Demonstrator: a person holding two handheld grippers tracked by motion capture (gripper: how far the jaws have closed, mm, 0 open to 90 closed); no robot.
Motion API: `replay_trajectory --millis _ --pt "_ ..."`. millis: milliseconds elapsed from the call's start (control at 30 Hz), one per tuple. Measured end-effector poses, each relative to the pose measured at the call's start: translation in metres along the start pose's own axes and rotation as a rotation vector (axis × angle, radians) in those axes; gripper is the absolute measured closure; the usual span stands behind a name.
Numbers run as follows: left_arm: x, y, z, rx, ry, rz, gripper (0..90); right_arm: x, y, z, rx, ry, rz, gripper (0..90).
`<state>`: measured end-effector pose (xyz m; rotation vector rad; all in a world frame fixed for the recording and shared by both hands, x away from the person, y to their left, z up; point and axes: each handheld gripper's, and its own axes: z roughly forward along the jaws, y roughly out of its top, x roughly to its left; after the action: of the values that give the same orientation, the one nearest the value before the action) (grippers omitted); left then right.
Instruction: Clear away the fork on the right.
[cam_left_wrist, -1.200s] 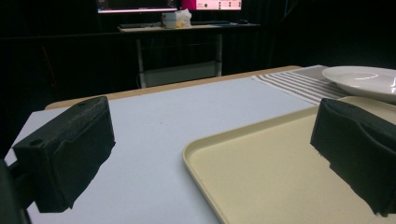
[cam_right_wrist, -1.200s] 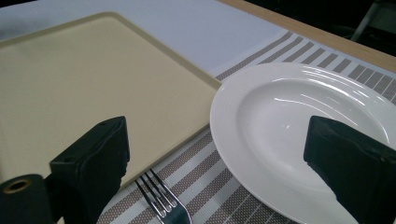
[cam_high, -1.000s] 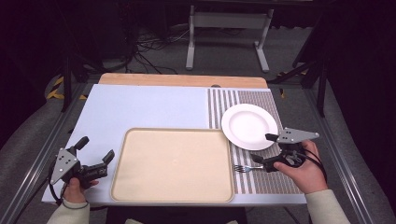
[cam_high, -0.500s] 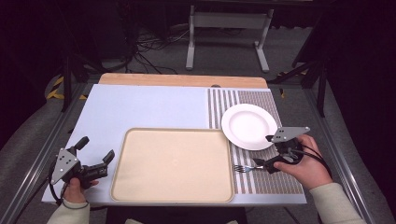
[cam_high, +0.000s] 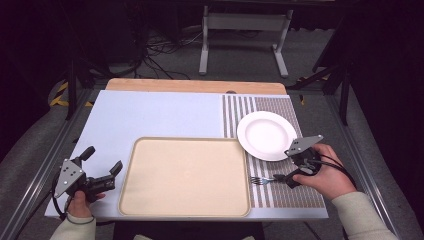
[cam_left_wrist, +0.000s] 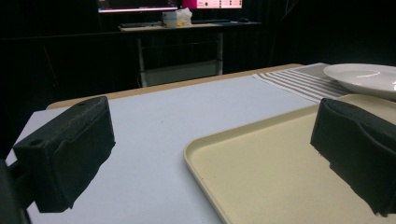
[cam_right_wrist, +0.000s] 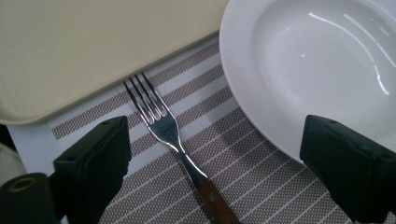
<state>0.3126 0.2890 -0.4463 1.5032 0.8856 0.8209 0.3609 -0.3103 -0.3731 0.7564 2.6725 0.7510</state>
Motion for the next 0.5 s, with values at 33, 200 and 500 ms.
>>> replay_trajectory --millis 33,200,500 --pt "0.0 0.0 0.0 0.0 0.0 0.0 0.0 0.0 -0.001 0.001 0.013 0.009 -0.009 14.0" --pt "0.0 0.0 0.0 0.001 -0.001 0.002 0.0 0.0 -0.004 0.006 0.089 0.028 -0.063 18.6" --pt "0.0 0.0 0.0 -0.001 -0.002 -0.002 0.0 -0.002 -0.012 0.019 0.204 0.052 -0.156 24.3"
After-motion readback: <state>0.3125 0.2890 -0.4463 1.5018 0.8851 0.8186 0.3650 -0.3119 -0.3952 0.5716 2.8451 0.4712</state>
